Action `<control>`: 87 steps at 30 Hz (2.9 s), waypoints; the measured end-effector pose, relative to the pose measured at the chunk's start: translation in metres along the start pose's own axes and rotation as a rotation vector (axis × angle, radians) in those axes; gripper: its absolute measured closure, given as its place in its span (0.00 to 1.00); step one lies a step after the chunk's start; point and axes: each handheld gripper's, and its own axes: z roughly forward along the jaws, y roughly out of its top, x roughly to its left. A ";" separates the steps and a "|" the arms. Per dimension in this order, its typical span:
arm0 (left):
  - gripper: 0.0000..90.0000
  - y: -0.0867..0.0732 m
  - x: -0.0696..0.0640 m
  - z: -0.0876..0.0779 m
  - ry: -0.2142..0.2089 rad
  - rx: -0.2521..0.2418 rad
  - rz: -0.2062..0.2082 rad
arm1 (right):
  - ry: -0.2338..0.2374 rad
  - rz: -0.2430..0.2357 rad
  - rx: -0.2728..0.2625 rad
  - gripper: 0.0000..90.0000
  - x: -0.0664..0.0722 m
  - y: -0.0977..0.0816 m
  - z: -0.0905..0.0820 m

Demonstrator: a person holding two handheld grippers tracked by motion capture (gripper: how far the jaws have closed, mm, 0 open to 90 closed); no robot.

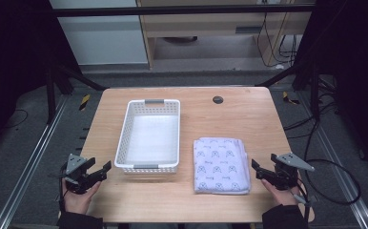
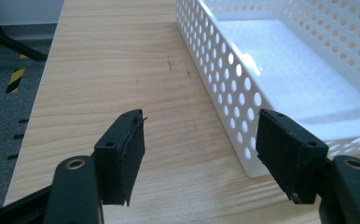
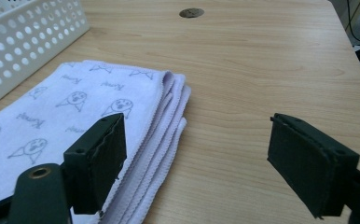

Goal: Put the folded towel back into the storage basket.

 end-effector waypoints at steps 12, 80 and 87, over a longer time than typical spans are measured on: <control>0.35 0.006 -0.017 -0.009 -0.034 -0.044 0.010 | 0.002 -0.025 -0.039 0.26 0.008 0.004 -0.011; 0.37 0.092 -0.167 0.020 -0.278 -0.136 0.123 | 0.055 -0.032 -0.157 0.28 0.028 0.094 -0.010; 0.38 0.089 -0.185 0.029 -0.291 -0.115 0.137 | 0.064 -0.026 -0.152 0.27 0.031 0.099 -0.001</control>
